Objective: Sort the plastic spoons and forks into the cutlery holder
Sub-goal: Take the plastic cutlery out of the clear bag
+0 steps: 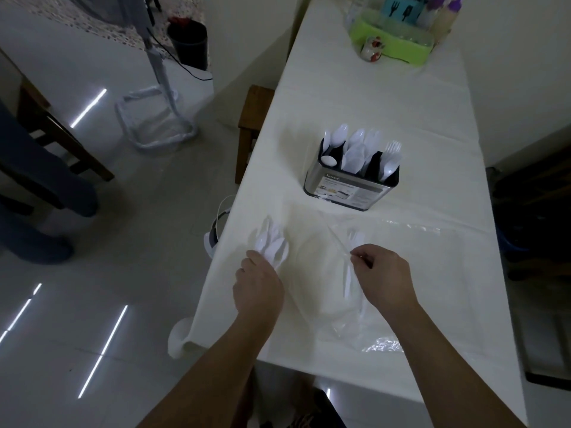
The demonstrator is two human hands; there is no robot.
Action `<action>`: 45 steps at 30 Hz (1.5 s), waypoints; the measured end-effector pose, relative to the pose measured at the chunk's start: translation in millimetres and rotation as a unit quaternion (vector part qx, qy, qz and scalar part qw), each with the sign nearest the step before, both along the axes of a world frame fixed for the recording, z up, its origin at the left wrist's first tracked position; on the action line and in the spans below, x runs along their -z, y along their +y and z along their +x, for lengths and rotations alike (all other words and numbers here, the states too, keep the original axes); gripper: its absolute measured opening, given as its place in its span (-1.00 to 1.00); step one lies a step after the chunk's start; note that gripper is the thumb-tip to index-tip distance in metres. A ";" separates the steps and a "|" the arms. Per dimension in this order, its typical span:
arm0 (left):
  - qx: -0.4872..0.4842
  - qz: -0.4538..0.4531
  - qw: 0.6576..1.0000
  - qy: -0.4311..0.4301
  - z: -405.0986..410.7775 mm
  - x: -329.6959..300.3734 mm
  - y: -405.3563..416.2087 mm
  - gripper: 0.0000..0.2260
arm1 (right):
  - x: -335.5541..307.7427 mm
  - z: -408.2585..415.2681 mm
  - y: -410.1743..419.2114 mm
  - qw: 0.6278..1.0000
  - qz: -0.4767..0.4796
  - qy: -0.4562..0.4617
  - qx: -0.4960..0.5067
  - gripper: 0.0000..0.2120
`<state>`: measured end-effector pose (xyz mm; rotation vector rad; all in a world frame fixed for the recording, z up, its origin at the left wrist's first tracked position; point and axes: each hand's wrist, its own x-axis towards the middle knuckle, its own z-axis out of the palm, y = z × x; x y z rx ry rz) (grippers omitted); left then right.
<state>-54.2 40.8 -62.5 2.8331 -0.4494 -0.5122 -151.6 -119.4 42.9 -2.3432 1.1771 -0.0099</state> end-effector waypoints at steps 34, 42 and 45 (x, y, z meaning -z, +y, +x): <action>0.803 -0.022 0.545 -0.239 -39.9 -2.8 -133.5 -0.77 | -29.0 -35.7 -27.9 0.996 0.027 -0.054 0.066 -0.88; 0.801 -0.029 0.577 -0.159 -45.1 16.6 -131.5 -0.94 | -28.8 -34.6 -31.7 0.997 0.013 -0.033 0.069 -0.88; 0.798 0.030 0.588 -0.130 -34.2 9.3 -116.6 -0.91 | -28.1 -31.4 -29.6 0.997 0.016 -0.024 0.065 -0.89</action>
